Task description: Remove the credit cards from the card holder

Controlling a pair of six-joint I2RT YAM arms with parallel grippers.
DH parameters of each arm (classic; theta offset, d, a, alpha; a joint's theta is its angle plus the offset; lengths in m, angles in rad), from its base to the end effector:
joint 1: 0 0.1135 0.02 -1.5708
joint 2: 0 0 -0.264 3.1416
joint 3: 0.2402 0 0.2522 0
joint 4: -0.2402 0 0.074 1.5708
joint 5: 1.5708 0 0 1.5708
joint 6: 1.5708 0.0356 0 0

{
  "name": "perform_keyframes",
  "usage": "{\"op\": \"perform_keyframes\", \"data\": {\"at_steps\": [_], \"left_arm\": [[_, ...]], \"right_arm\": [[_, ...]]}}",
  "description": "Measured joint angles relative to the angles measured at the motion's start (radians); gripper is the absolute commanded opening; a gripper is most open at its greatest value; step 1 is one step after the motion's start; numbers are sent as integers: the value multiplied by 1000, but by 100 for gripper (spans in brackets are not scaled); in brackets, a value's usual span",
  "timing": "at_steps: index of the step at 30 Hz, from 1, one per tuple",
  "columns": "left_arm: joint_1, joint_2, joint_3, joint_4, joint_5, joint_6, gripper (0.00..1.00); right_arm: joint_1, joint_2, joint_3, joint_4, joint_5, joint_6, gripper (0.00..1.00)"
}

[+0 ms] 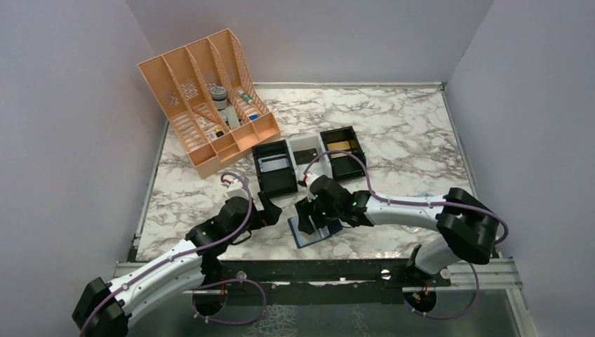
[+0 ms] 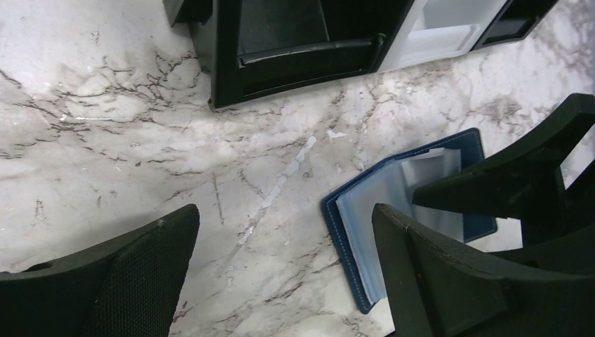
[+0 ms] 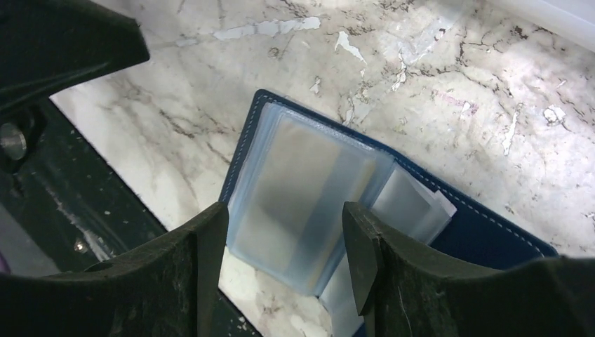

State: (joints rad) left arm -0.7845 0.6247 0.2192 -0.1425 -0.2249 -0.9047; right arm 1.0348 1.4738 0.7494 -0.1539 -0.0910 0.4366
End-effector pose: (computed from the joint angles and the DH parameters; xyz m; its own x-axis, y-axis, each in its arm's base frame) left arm 0.1099 -0.0985 0.1698 -0.6634 -0.4207 -0.6188 0.0524 0.7988 -0.5993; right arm 0.1441 0.2489 0.1746 -0.7308 -0.4057 -0.5490 -0.6365 0.6955 0.3334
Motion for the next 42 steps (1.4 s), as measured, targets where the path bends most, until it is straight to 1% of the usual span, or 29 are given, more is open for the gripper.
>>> {"op": "perform_keyframes", "data": {"at_steps": [4, 9, 16, 26, 35, 42], "left_arm": [[0, 38, 19, -27, -1, 25, 97], [0, 52, 30, -32, 23, 50, 97], [0, 68, 69, -42, 51, 71, 97], [0, 80, 69, -39, 69, 66, 97], [0, 45, 55, -32, 71, 38, 97], [0, 42, 52, -31, 71, 27, 97]], "right_arm": [[0, 71, 30, -15, 17, 3, 60], [2, 115, 68, -43, 61, 29, 60], [19, 137, 92, -70, 119, 60, 62], [32, 171, 121, -71, 158, 121, 65], [68, 216, 169, -126, 237, 153, 65], [71, 188, 129, -74, 219, 155, 65]]}}
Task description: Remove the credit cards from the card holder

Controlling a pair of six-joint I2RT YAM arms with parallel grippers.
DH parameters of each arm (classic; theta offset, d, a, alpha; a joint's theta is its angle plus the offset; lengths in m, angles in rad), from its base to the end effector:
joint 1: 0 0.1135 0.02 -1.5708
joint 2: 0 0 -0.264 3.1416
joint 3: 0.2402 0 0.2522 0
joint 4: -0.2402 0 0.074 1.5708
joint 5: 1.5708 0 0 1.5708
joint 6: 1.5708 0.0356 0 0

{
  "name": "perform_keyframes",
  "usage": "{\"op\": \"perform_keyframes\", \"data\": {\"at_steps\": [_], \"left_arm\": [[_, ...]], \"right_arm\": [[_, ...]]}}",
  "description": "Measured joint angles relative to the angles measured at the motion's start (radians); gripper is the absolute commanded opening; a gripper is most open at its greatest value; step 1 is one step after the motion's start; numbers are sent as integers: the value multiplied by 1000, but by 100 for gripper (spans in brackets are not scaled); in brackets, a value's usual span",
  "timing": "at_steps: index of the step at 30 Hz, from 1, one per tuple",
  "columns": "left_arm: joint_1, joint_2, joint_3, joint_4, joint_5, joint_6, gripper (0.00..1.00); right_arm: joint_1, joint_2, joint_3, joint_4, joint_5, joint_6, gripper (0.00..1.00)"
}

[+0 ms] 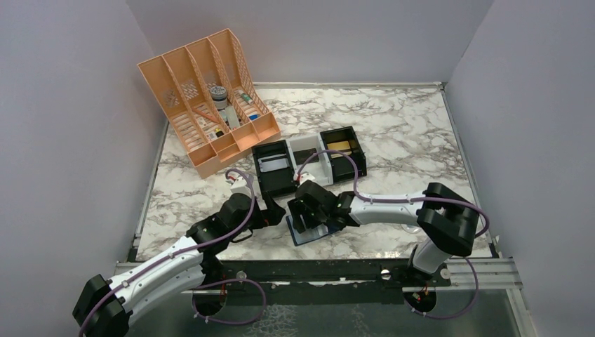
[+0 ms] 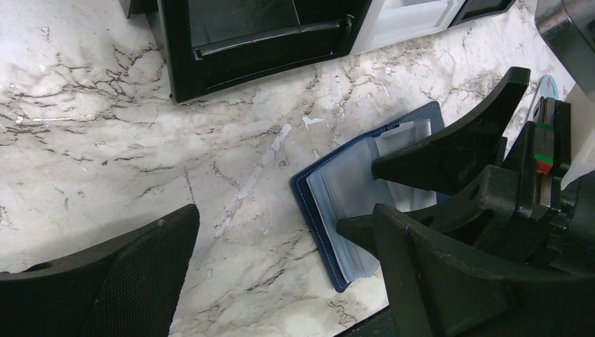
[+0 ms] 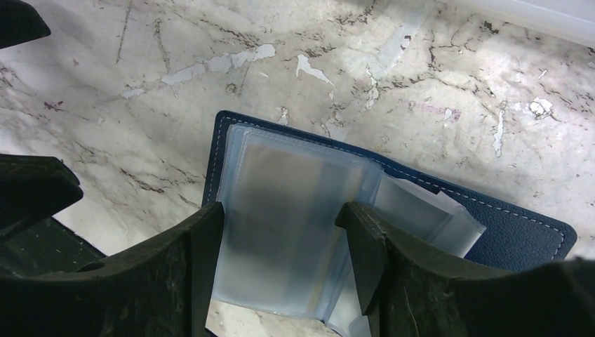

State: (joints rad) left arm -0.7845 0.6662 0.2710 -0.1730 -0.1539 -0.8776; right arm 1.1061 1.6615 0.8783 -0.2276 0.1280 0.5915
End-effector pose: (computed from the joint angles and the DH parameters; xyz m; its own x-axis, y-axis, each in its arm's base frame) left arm 0.1126 -0.1047 0.1790 -0.7100 -0.3652 -0.6021 0.0947 0.7977 -0.5956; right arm 0.1465 0.2822 0.1535 -0.7926 -0.3471 -0.5012 -0.4990 0.8416 0.2064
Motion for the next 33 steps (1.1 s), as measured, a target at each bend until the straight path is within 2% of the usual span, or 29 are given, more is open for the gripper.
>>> {"op": "perform_keyframes", "data": {"at_steps": [10, 22, 27, 33], "left_arm": [[0, 3, -14, 41, 26, -8, 97], [0, 10, -32, 71, 45, -15, 97], [0, 10, -32, 75, 49, -19, 97], [5, 16, -34, 75, 48, -23, 97]], "right_arm": [[-19, -12, -34, 103, -78, 5, 68], [-23, -8, -45, 142, -80, 20, 60], [-23, -6, -44, 141, -74, 29, 65], [-20, 10, -13, 105, -67, 34, 66]]}}
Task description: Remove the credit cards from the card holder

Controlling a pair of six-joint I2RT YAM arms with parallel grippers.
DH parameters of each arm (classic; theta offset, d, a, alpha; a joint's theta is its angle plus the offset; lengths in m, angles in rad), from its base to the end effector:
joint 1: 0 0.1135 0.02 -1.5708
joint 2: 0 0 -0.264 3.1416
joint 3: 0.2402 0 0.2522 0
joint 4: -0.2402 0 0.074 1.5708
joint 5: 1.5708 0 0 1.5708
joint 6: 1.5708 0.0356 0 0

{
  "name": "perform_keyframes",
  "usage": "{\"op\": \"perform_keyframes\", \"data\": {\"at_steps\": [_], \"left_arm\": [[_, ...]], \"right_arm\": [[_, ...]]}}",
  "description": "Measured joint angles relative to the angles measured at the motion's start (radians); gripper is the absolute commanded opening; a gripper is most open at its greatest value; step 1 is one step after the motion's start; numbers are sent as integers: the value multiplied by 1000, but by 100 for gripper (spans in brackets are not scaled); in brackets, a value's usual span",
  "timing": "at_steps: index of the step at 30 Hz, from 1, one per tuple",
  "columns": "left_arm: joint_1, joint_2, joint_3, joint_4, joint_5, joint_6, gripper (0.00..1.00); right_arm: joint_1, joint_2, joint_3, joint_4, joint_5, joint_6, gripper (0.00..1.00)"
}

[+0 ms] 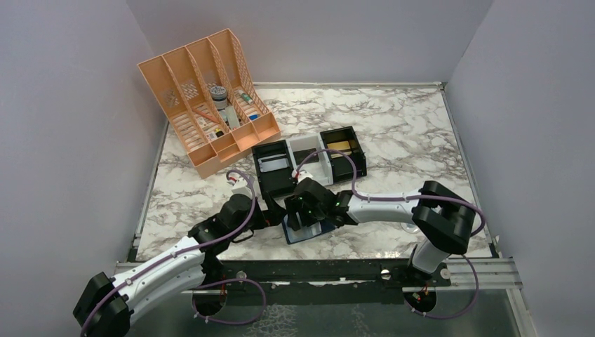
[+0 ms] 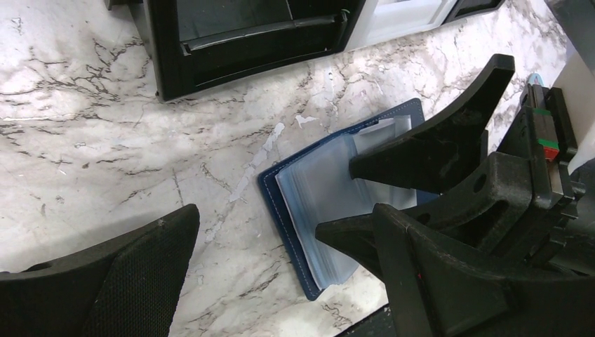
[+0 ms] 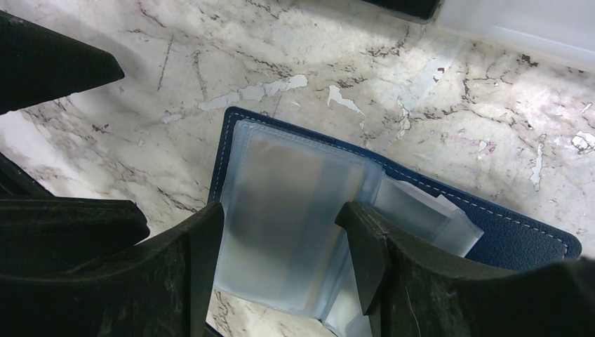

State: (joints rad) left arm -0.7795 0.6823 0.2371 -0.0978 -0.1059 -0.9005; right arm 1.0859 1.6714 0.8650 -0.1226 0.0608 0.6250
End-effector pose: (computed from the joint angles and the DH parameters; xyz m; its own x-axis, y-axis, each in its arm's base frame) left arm 0.1134 -0.1068 0.1721 -0.7256 -0.3785 -0.5747 0.1063 0.7635 -0.6370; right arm 0.1534 0.2865 0.1531 -0.8096 -0.2837 -0.5140 -0.4839 0.8181 0.3108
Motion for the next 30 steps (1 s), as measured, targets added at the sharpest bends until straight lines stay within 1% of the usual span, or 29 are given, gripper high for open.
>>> {"op": "perform_keyframes", "data": {"at_steps": [3, 8, 15, 21, 26, 30], "left_arm": [[1, 6, 0, -1, -4, 0, 97], [1, 9, 0, 0, -6, 0, 97], [1, 8, -1, 2, 4, 0, 96], [1, -14, -43, 44, 39, -3, 95], [1, -18, -57, 76, 93, -2, 93], [1, -17, -60, 111, 129, -1, 88]], "right_arm": [[2, 11, 18, -26, 13, 0, 63], [4, 9, 17, -29, 27, -2, 56], [-3, -17, -30, 34, -3, -2, 54], [-31, -32, -72, 101, -62, 0, 54], [-65, -46, -118, 175, -135, 10, 53], [-82, -51, -137, 206, -169, 18, 51]]}}
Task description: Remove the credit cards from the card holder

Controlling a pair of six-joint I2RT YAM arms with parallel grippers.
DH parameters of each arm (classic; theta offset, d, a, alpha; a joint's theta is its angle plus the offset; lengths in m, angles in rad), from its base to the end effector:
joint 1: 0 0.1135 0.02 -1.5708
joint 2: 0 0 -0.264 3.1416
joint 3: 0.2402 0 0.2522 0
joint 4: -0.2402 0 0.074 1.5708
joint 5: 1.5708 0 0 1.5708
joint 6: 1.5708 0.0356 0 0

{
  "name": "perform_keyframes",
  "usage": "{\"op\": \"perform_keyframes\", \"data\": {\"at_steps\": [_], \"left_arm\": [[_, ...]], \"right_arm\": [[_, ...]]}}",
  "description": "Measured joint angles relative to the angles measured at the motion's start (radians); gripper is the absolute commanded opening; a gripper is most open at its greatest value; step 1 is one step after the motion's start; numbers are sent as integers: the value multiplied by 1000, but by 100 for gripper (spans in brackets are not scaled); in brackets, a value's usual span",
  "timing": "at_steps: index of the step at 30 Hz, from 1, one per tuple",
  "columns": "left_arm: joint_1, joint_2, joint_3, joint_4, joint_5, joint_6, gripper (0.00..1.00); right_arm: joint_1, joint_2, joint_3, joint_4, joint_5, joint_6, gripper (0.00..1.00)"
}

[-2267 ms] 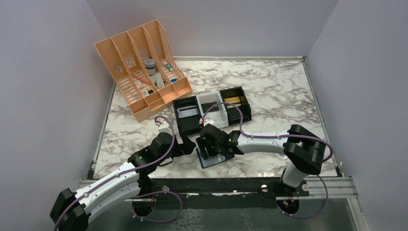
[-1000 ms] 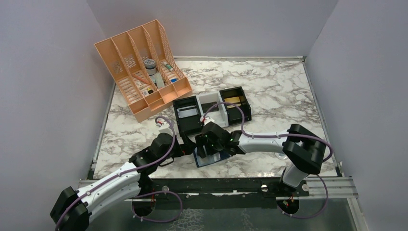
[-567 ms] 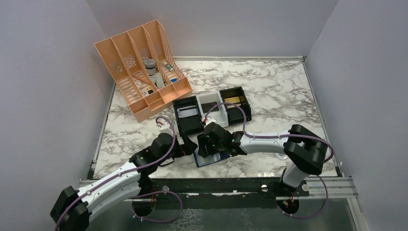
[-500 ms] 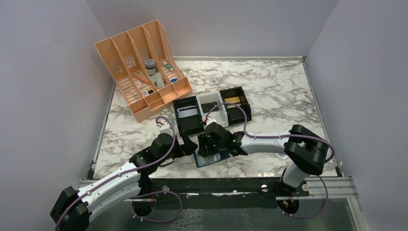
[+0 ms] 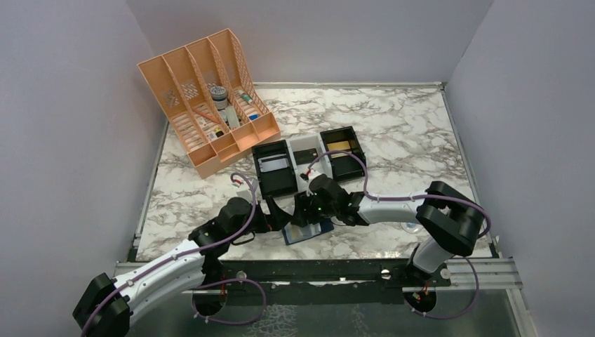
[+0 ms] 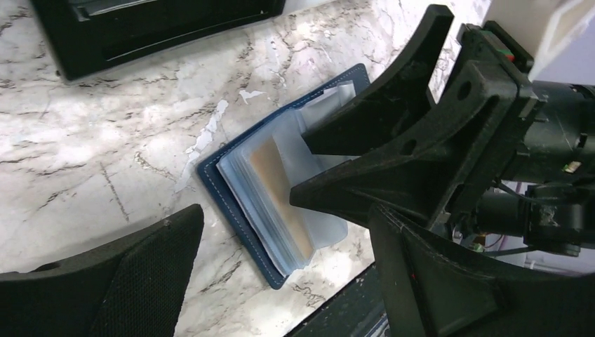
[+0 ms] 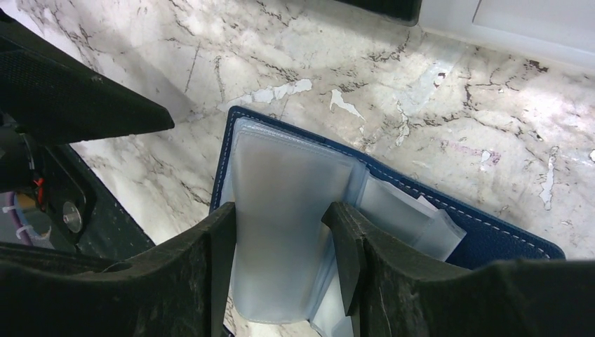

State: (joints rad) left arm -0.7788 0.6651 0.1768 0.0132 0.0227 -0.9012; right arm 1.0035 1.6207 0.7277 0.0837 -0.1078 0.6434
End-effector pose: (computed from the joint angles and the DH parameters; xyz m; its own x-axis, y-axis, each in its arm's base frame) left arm 0.1092 -0.1089 0.1644 -0.7640 -0.3474 -0.5438 0.1895 0.6848 -0.7037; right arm 0.1628 0.2627 0.1448 -0.8381 -0.2054 -0.5053 -0.4694 0.7435 0.4763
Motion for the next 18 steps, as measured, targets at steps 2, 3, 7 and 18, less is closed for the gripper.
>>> {"op": "perform_keyframes", "data": {"at_steps": [2, 3, 7, 18], "left_arm": [[0, 0, -6, 18, 16, 0, 85], [0, 0, -10, 25, 21, 1, 83], [0, 1, -24, 50, 44, -2, 81], [0, 59, -26, 138, 101, -6, 78]], "right_arm": [[-4, -2, -5, 7, -6, 3, 51], [-6, -3, -10, 14, -8, 7, 50], [-24, -10, -38, 54, -32, 19, 50], [-100, -97, -177, 138, -154, 108, 47]]}}
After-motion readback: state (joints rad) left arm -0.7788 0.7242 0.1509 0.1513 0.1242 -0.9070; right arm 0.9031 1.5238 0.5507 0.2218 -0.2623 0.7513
